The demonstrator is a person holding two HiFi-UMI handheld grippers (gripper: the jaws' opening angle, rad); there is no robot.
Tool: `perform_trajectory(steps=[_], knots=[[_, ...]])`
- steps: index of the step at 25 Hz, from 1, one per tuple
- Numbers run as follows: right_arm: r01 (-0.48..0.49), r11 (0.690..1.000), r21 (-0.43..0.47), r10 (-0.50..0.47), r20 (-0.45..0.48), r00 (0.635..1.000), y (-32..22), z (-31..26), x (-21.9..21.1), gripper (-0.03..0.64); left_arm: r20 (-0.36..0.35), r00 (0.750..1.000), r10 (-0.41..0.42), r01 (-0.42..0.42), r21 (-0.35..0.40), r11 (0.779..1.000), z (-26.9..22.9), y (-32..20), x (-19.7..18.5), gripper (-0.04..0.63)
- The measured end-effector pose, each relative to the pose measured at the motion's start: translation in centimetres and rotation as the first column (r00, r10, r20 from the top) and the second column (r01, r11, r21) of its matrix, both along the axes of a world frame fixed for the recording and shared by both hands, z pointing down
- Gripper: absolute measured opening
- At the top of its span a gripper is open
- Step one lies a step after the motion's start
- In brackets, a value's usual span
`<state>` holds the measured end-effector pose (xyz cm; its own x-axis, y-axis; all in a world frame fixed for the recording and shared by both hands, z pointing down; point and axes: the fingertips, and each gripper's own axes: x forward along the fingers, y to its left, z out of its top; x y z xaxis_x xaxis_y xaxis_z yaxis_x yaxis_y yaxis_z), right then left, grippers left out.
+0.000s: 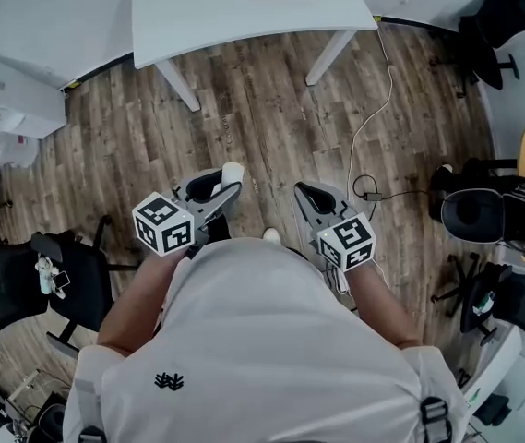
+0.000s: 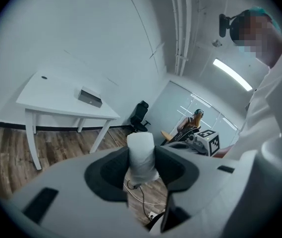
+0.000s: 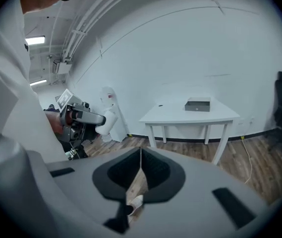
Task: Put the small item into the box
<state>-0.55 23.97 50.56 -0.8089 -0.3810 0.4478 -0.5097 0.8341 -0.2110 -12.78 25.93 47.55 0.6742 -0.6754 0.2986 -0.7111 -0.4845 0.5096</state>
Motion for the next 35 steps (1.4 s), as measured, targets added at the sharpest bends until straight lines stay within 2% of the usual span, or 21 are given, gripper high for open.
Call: perform_trajectory(steps=[5, 7, 12, 16, 19, 25, 30, 35], knots=[[-0.089, 0.996, 0.032, 0.089, 0.004, 0.996, -3.7, -1.9, -4.9, 0.020, -0.017, 0.997, 0.080, -0.080, 0.013, 0.997, -0.7, -4.1, -4.8, 0.169], [-0.125, 0.992, 0.028, 0.125, 0.002, 0.992, -4.4, -2.2, -6.5, 0.084, -0.006, 0.993, 0.121, -0.120, 0.020, 0.993, -0.7, -5.2, -6.4, 0.169], [-0.181, 0.983, 0.008, 0.181, -0.001, 0.983, -5.6, -2.7, -7.8, 0.046, 0.002, 0.983, 0.184, -0.184, 0.013, 0.983, 0.3, -9.0, -8.2, 0.169], [-0.230, 0.973, -0.009, 0.230, 0.001, 0.973, -7.4, -2.7, -6.7, 0.011, -0.013, 0.979, 0.204, -0.204, -0.004, 0.979, 0.9, -12.1, -7.6, 0.169], [-0.260, 0.965, -0.027, 0.260, 0.020, 0.965, -10.2, -2.3, -5.6, 0.009, 0.008, 0.976, 0.218, -0.217, -0.011, 0.976, 1.1, -14.7, -6.6, 0.169], [-0.213, 0.977, 0.002, 0.213, 0.050, 0.976, -18.3, -2.4, -3.1, 0.009, 0.054, 0.981, 0.186, -0.185, -0.022, 0.982, 0.3, -22.3, -4.2, 0.169], [-0.225, 0.974, 0.031, 0.222, 0.088, 0.971, -25.8, -3.0, -0.5, 0.009, 0.081, 0.987, 0.142, -0.141, -0.022, 0.990, 0.1, -30.0, -3.6, 0.169], [-0.192, 0.981, 0.014, 0.190, 0.090, 0.978, -28.7, -2.5, 2.5, 0.011, 0.141, 0.984, 0.110, -0.111, -0.001, 0.994, -1.1, -35.8, -1.7, 0.169]])
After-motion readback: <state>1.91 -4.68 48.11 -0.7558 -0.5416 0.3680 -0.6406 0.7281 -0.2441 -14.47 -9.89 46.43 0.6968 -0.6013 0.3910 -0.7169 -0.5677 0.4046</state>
